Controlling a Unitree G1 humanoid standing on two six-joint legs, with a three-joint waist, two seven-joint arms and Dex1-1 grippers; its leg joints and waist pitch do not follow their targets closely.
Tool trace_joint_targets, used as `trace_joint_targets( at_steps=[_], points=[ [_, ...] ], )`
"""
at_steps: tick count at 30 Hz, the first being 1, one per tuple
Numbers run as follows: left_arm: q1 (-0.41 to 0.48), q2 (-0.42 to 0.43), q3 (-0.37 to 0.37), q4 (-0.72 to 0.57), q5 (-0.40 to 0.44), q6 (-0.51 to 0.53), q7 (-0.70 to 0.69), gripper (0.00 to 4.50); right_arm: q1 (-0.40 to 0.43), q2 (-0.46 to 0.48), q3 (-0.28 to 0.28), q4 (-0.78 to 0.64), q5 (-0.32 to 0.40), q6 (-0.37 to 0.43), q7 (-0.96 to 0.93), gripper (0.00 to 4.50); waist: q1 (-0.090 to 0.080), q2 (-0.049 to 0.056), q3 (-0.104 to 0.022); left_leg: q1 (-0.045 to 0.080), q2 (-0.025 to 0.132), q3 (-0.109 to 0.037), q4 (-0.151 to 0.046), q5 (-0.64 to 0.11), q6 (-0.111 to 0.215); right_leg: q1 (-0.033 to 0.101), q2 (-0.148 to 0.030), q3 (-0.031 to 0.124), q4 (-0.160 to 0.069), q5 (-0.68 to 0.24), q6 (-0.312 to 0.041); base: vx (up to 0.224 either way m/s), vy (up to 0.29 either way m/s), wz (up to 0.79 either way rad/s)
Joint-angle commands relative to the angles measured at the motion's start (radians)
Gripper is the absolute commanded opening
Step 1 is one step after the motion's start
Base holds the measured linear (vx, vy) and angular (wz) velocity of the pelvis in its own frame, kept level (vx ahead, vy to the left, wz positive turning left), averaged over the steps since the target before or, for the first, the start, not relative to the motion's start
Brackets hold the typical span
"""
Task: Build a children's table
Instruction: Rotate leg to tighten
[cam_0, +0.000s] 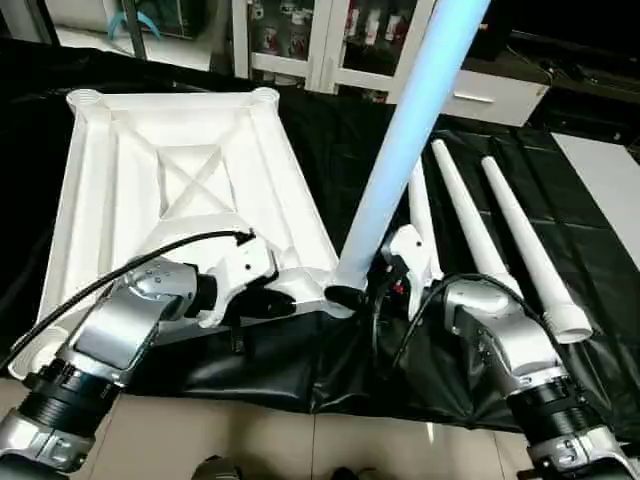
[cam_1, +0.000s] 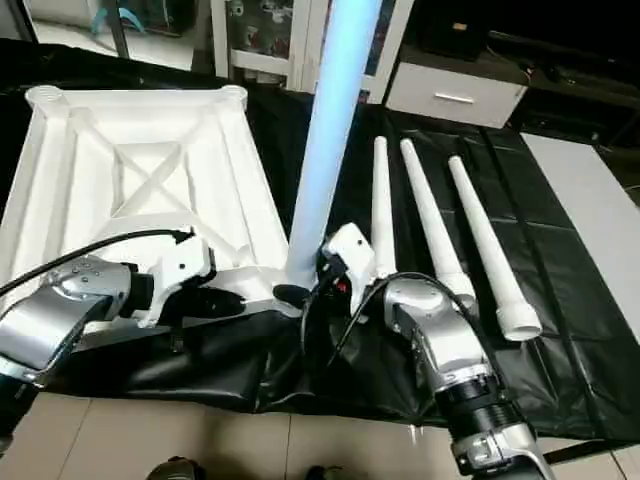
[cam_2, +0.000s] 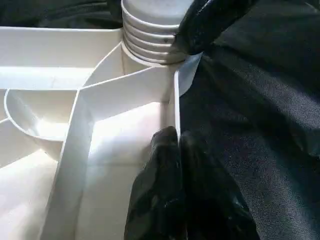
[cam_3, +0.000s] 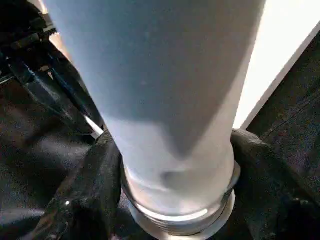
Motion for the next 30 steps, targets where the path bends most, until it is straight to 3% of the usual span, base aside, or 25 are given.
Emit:
trace_joint_targets(
  at_steps=[1,7,8,10,11,12,15,16,18,19,20,21,23,30],
  points=[
    [0.026,-0.002,-0.049,-0.015,0.002,0.012,-0.029,0.0,0.02,0.01,-0.028,0.029,0.0,-0.002,-0.041,2.74,-0.002,0.022,-0.067,0.022,0.016,0.003,-0.061,-0.182,0.003,0.058,-0.043,0.035,-0.052,-0.113,-0.213,0.0,0.0,0.0],
    [0.021,-0.049,-0.042,-0.004,0.003,0.037,0.029,0.0,0.019,0.087,-0.077,0.101,0.003,-0.007,-0.17,2.74,-0.007,0.023,-0.06,0.021,0.017,-0.001,-0.069,-0.267,-0.027,0.052,-0.047,0.036,-0.065,-0.237,-0.19,0.0,0.0,0.0],
    [0.016,-0.075,-0.039,0.006,0.01,0.049,0.064,0.0,0.009,0.116,-0.087,0.136,-0.009,-0.02,-0.231,2.74,-0.009,0.024,-0.056,0.021,0.016,-0.005,-0.073,-0.311,-0.038,0.052,-0.048,0.035,-0.074,-0.316,-0.168,0.0,0.0,0.0],
    [0.006,-0.103,-0.039,0.021,0.023,0.058,0.105,0.0,-0.006,0.148,-0.095,0.18,-0.025,-0.043,-0.295,2.74,-0.02,0.025,-0.045,0.032,0.014,-0.013,-0.077,-0.424,-0.059,0.038,-0.051,0.032,-0.094,-0.489,-0.13,0.0,0.0,0.0],
    [-0.009,-0.139,-0.036,0.041,0.041,0.075,0.16,0.0,-0.029,0.182,-0.1,0.237,-0.048,-0.072,-0.366,2.74,-0.027,0.026,-0.047,0.038,0.014,-0.019,-0.077,-0.464,-0.064,0.037,-0.055,0.029,-0.101,-0.551,-0.112,0.0,0.0,0.0],
    [-0.018,-0.157,-0.034,0.052,0.05,0.087,0.188,0.0,-0.042,0.198,-0.101,0.266,-0.061,-0.086,-0.401,2.74,-0.036,0.025,-0.047,0.035,0.013,-0.025,-0.077,-0.479,-0.07,0.038,-0.055,0.026,-0.107,-0.58,-0.099,0.0,0.0,0.0],
    [-0.048,-0.218,-0.014,0.085,0.066,0.136,0.278,0.0,-0.086,0.247,-0.113,0.35,-0.082,-0.122,-0.503,2.73,-0.044,0.026,-0.046,0.032,0.013,-0.028,-0.079,-0.488,-0.066,0.036,-0.056,0.023,-0.11,-0.598,-0.081,0.0,0.0,0.0],
    [-0.074,-0.276,0.01,0.117,0.081,0.173,0.37,0.0,-0.128,0.284,-0.121,0.424,-0.104,-0.154,-0.6,2.73,-0.048,0.023,-0.047,0.034,0.011,-0.031,-0.077,-0.501,-0.067,0.035,-0.054,0.018,-0.114,-0.611,-0.076,0.0,0.0,0.0],
    [-0.1,-0.33,0.027,0.151,0.097,0.199,0.449,0.0,-0.173,0.327,-0.141,0.501,-0.103,-0.182,-0.677,2.73,-0.057,0.027,-0.046,0.042,0.01,-0.032,-0.074,-0.534,-0.069,0.03,-0.053,0.011,-0.12,-0.631,-0.072,-0.032,0.009,-0.03],
    [-0.114,-0.359,0.039,0.174,0.109,0.203,0.501,0.0,-0.198,0.349,-0.151,0.541,-0.103,-0.199,-0.725,2.73,-0.061,0.023,-0.048,0.035,0.01,-0.036,-0.076,-0.526,-0.064,0.038,-0.055,0.007,-0.122,-0.618,-0.068,0.0,0.0,0.0],
    [-0.114,-0.359,0.039,0.174,0.109,0.203,0.501,0.0,-0.198,0.349,-0.151,0.541,-0.103,-0.199,-0.725,2.73,-0.062,0.025,-0.048,0.031,0.01,-0.037,-0.078,-0.52,-0.063,0.041,-0.056,0.006,-0.12,-0.607,-0.069,0.0,0.0,0.0],
    [-0.128,-0.384,0.042,0.199,0.128,0.206,0.543,0.0,-0.231,0.376,-0.166,0.596,-0.098,-0.226,-0.774,2.73,-0.062,0.026,-0.048,0.033,0.012,-0.036,-0.08,-0.526,-0.057,0.039,-0.056,0.004,-0.125,-0.578,-0.07,0.0,0.0,0.0],
    [-0.142,-0.384,0.019,0.225,0.158,0.204,0.556,0.0,-0.271,0.406,-0.179,0.652,-0.095,-0.251,-0.813,2.73,-0.063,0.03,-0.05,0.031,0.012,-0.04,-0.084,-0.528,-0.057,0.044,-0.055,0.0,-0.122,-0.54,-0.079,0.0,0.0,0.0],
    [-0.132,-0.359,0.008,0.217,0.163,0.228,0.533,0.0,-0.324,0.43,-0.198,0.728,-0.097,-0.315,-0.787,2.72,-0.062,0.026,-0.044,0.034,0.011,-0.036,-0.084,-0.545,-0.046,0.034,-0.059,0.001,-0.127,-0.559,-0.079,0.0,0.0,0.0]
  ],
)
